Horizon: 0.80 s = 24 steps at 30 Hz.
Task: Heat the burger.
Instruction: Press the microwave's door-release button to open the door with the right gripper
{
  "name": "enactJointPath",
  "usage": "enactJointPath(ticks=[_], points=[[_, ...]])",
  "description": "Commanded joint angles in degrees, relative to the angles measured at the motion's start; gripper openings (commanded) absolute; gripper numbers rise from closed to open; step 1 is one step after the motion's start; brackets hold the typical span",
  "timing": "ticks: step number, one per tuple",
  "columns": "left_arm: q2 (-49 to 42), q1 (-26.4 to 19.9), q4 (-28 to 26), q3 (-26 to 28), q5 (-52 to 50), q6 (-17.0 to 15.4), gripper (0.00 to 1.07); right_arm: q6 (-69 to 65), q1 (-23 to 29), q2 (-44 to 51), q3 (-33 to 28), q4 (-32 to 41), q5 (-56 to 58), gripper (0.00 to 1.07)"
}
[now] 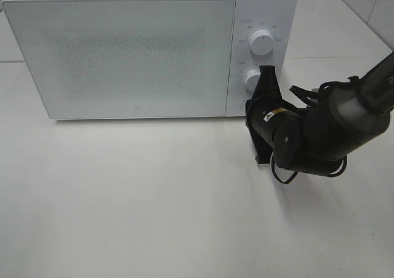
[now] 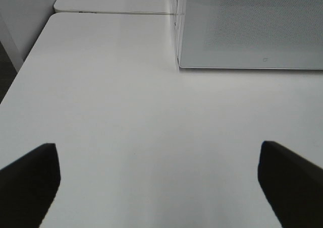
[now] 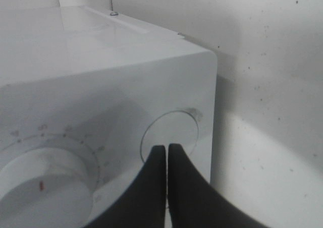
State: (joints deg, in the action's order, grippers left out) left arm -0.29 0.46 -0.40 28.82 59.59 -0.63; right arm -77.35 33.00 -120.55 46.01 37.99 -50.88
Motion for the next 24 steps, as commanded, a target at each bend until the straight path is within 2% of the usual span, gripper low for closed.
enactJointPath(ticks=[1,24], points=[[-1.26,0.00,-0.34,-0.11,-0.17,0.17,1.02,-0.23,-0.46,-0.63,1.03,-0.17,0.06,0.00],[-1.26,0.00,-0.34,-0.11,-0.17,0.17,1.02,1.49,-0.97,-2.81,4.35,1.38,-4.98,0.00]])
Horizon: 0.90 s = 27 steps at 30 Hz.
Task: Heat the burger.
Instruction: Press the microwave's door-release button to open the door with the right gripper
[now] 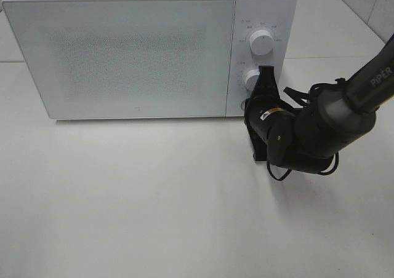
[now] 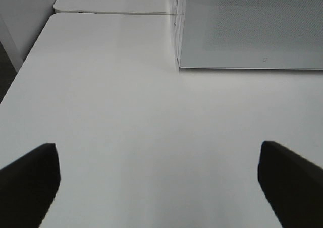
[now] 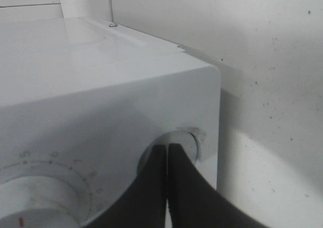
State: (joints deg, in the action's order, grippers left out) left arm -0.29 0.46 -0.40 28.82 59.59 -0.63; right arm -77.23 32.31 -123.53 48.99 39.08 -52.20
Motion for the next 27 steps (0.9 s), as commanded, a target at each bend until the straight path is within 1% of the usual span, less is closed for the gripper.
enactJointPath(ticks=[1,6,11,13,17,22,23,24,27], points=[[-1.26,0.00,-0.34,-0.11,-0.17,0.17,1.02,1.66,-0.34,0.17,1.83,0.40,-4.30,0.00],[-1.26,0.00,-0.34,-0.11,-0.17,0.17,1.02,2.06,-0.97,0.17,2.64,0.69,-5.04,0.00],[-1.26,0.00,-0.34,-0.11,-0.17,0.17,1.02,2.98,-1.66,0.17,4.24,1.95,-8.54,0.00],[-1.26,0.00,-0.34,-0.11,-0.17,0.17,1.02,4.53,-1.66,0.17,5.56,3.21,-10.77,0.00],[-1.26,0.00,-0.34,-0.11,-0.17,0.17,1.02,7.10,-2.23,0.00,6.93,3.38,-14.55,0.00],[-1.26,0.00,-0.34,-0.11,-0.17,0.17,1.02,9.22,-3.67,-0.46,10.54,3.21,-19.48,0.00],[-1.26,0.00,-0.34,-0.11,-0.17,0.17,1.02,9.22,-3.67,-0.46,10.54,3.21,-19.48,0.00],[-1.26,0.00,-0.34,-0.11,-0.17,0.17,1.02,9.45,-3.90,-0.97,11.69,3.38,-22.40,0.00],[-1.26,0.00,-0.34,-0.11,-0.17,0.17,1.02,9.45,-4.30,-0.97,12.61,2.41,-22.86,0.00]])
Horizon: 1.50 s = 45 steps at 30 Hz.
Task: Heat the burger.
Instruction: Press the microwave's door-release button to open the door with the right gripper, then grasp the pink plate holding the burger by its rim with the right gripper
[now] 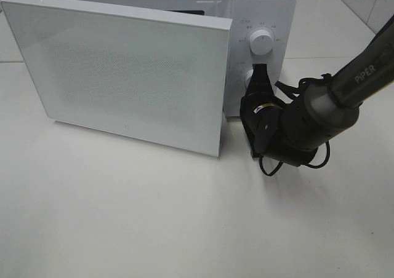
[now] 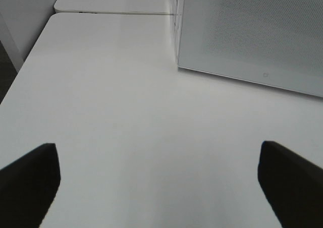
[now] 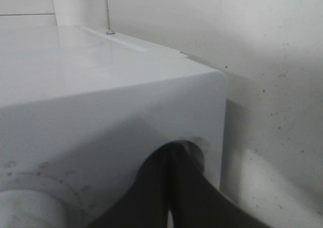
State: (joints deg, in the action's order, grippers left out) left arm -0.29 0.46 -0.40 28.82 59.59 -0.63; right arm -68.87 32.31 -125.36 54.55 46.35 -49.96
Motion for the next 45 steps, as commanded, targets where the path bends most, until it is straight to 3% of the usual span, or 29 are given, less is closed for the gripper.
enactJointPath(ticks=[1,16,28,38,45], points=[[-1.26,0.00,-0.34,-0.11,-0.17,0.17,1.02,1.09,-4.30,0.86,7.10,-4.98,-25.10,0.00],[-1.26,0.00,-0.34,-0.11,-0.17,0.17,1.02,0.63,-4.30,1.55,6.70,-4.01,-20.86,0.00],[-1.26,0.00,-0.34,-0.11,-0.17,0.17,1.02,-3.38,-3.21,5.10,-1.09,-4.58,-9.34,0.00],[-1.26,0.00,-0.34,-0.11,-0.17,0.17,1.02,-3.61,-2.75,8.42,-7.91,-10.37,0.11,0.00],[-1.26,0.00,-0.34,-0.11,-0.17,0.17,1.02,-2.81,-2.75,11.80,-13.69,-18.39,5.33,0.00]])
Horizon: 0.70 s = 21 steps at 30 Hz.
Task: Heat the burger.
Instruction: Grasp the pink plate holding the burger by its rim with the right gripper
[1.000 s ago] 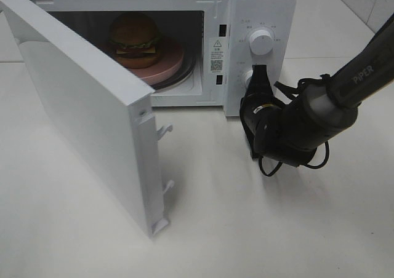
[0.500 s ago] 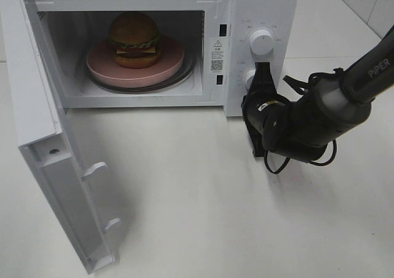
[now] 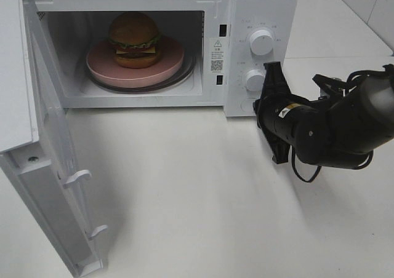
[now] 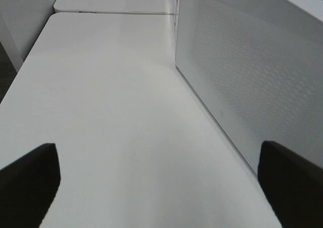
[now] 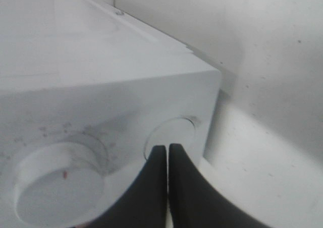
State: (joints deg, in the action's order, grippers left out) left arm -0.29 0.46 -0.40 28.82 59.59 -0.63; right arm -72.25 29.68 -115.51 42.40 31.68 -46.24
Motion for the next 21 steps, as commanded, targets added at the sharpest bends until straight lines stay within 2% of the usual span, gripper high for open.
enactJointPath(ticks=[1,6,11,18,21], points=[[-1.26,0.00,-0.34,-0.11,-0.17,0.17,1.02,2.01,-0.11,3.50,-3.15,-6.02,2.12,0.00],[-1.26,0.00,-0.34,-0.11,-0.17,0.17,1.02,4.64,-0.17,5.73,-4.93,-8.14,4.98,0.00],[-1.26,0.00,-0.34,-0.11,-0.17,0.17,1.02,21.37,-0.17,11.92,-5.44,-13.12,16.56,0.00],[-1.26,0.00,-0.34,-0.11,-0.17,0.17,1.02,38.67,-0.17,16.27,-5.44,-13.69,27.10,0.00],[-1.26,0.00,-0.34,-0.11,-0.17,0.17,1.02,47.61,-0.23,18.68,-5.16,-13.69,35.64,0.00]])
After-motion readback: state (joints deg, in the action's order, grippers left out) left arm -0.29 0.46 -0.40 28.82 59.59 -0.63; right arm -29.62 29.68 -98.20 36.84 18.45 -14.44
